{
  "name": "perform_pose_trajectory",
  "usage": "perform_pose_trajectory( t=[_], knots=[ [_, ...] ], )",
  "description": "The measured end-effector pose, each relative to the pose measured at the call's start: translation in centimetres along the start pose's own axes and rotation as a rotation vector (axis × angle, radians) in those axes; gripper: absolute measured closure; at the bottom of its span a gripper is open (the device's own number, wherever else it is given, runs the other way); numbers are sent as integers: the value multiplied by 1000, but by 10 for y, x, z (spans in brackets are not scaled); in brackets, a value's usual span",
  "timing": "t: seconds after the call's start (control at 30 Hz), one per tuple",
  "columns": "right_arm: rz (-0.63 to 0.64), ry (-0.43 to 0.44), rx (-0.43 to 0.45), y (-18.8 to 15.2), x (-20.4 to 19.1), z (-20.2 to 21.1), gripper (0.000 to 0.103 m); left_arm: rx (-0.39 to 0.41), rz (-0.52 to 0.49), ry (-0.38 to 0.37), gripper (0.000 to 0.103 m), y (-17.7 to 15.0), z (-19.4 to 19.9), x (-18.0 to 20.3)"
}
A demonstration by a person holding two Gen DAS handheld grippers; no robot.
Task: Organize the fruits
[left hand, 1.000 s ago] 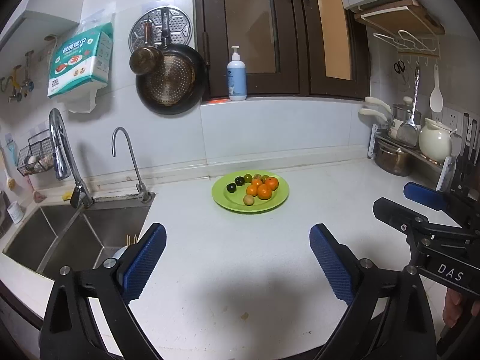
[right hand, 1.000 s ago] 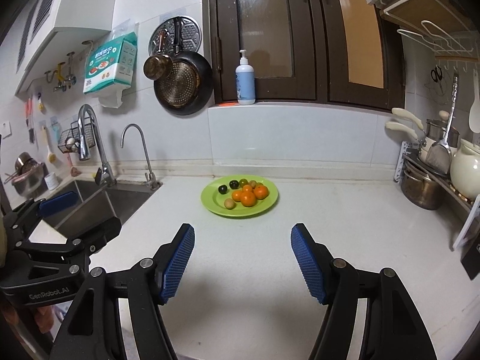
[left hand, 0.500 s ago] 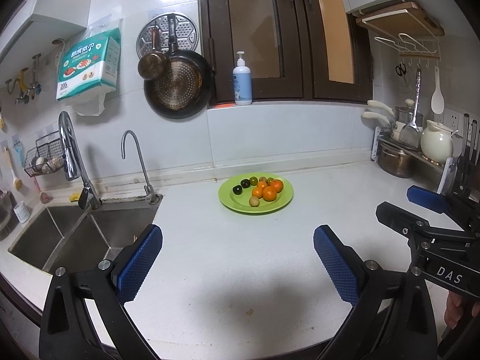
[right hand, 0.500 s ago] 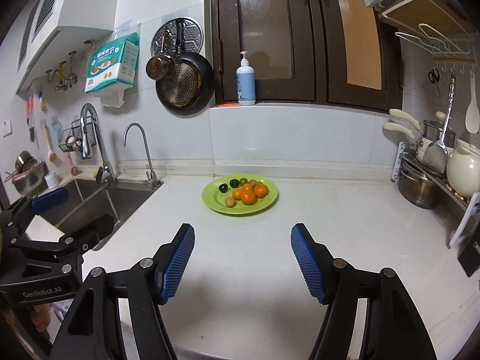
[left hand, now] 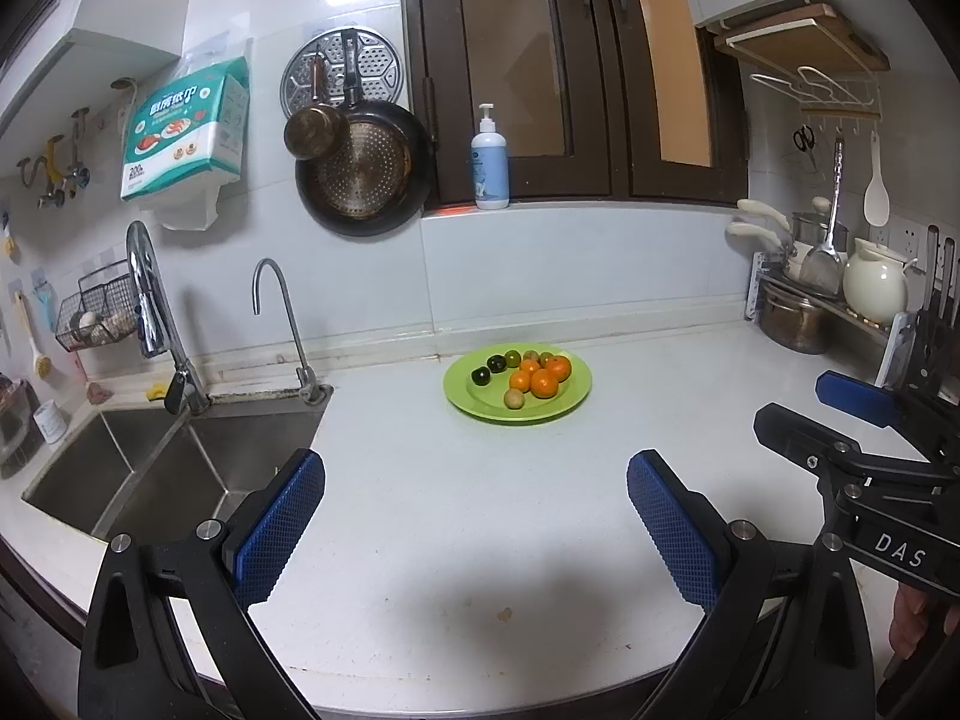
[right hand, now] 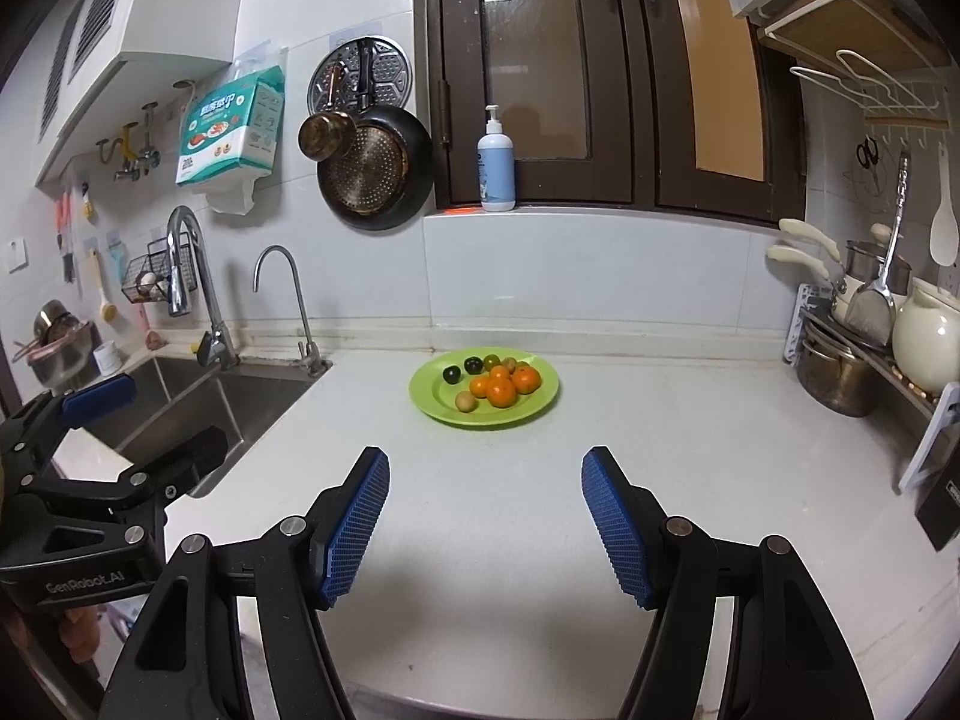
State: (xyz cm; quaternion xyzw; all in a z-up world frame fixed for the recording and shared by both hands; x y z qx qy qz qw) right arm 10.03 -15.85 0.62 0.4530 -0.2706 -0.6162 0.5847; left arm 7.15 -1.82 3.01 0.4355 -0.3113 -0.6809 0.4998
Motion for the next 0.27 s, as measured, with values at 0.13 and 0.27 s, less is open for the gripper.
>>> perform_pose_trajectory(
  t=[0.13, 0.27],
  knots=[
    [-3, 1, 1, -1, -1, 2, 36, -1, 0, 6, 0, -1, 0, -2],
    [-3, 3, 0, 0, -1, 2, 36, -3, 2, 4, 0, -1, 1, -2]
  ],
)
Point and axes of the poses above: each gripper's, at about its wrist camera, not at the fingertips, and z roughly against the way its jaws point, x to its right, y to its top, the point moved 9 cm from there along -z, roughly the way its jaws point, and after that the axes turned 13 degrees about -z, right-handed, at the moved point
